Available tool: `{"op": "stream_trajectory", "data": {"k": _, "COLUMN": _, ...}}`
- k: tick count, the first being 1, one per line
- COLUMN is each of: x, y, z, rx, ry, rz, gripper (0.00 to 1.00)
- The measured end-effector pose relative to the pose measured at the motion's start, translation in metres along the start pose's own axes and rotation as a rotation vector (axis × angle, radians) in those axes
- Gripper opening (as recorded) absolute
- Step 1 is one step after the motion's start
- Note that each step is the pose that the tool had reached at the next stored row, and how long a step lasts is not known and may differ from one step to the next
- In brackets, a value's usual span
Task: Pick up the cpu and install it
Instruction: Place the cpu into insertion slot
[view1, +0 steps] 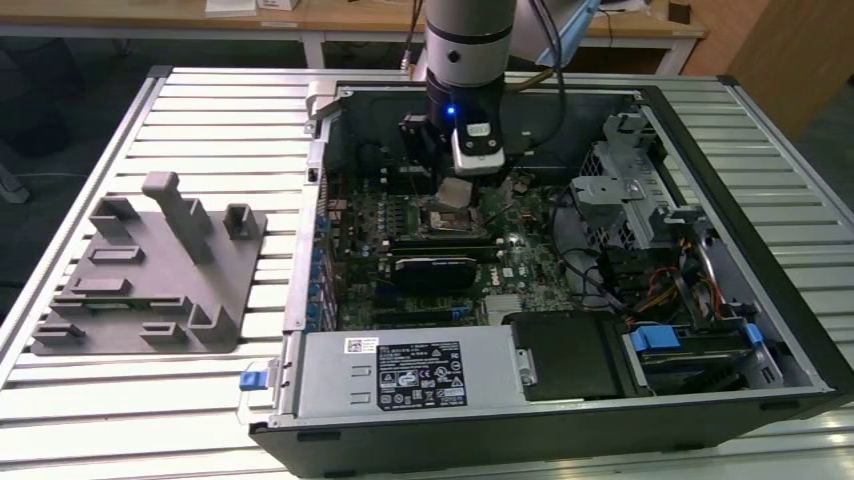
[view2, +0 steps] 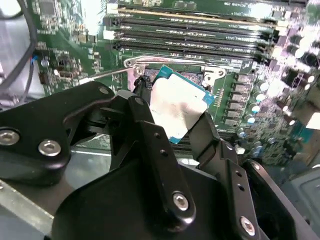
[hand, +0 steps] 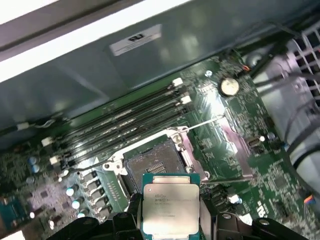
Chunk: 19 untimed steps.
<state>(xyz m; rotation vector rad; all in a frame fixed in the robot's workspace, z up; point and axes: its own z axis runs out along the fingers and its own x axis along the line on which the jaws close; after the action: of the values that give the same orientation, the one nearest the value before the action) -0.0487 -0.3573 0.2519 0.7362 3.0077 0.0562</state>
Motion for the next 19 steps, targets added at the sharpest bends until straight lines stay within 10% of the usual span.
{"op": "stream_trajectory", "data": {"k": 19, "x": 0.0000, "y": 0.0000, "z": 0.0006, "rx": 0.0117, "ry": -0.0154, "rz": 0.337, "gripper": 0.54}}
